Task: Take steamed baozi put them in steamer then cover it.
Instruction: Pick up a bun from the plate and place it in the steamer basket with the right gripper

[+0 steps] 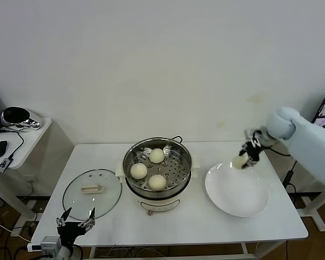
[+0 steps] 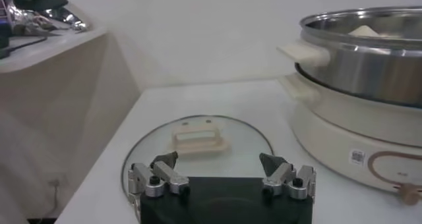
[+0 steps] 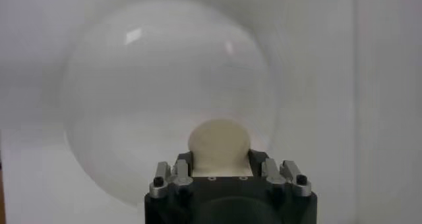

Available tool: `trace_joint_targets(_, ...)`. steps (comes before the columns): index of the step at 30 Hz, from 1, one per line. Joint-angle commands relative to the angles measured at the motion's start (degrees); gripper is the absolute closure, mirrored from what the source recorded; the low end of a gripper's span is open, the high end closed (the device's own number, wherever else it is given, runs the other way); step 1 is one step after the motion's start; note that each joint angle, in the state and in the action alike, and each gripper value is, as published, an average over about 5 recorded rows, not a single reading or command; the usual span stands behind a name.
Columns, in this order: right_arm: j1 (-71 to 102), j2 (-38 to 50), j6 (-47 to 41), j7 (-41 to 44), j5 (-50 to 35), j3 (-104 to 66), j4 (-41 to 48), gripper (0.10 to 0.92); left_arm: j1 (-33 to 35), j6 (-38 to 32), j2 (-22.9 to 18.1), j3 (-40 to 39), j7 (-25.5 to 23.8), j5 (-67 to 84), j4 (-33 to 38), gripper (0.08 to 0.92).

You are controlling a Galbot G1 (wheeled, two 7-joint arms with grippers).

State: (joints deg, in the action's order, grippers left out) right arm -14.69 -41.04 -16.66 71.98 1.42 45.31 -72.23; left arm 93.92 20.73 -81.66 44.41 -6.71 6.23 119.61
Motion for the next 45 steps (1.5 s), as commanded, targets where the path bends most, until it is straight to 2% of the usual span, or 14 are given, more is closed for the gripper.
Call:
trace_joint_targets(1,-18.78,-7.01,-6.35,0.78,-15.61,15.37,-5.33,0.491,0.07,0.38,0.41,-0.33,0.21,0.06,1.24,0.177)
trace_joint_targets(12,-20.88,-22.38,-9.87,-0.47,-20.51,18.75,2.11,0.491,-0.4,0.56,-0.06,0.41,0.61,1.75,2.84,0.177)
trace_joint_targets(19,-17.15,-28.31,-11.47,-1.66,-20.82,19.19,5.24,0.491,-1.13,0.97,0.02,1.01,0.59,2.59,2.79,0.177)
trace_joint_targets(31,-10.75,-32.68,-10.71,-2.56,-13.29,18.42,12.41,0.491,-1.24,1.06,-0.24,1.23,0.76,2.97,2.5,0.177)
trace_joint_targets(45,-8.08,-32.94,-10.35,-3.36,-9.35,18.77,13.35,0.491,-1.26,1.15,-0.45,1.09,0.74,3.09,2.38,0.177)
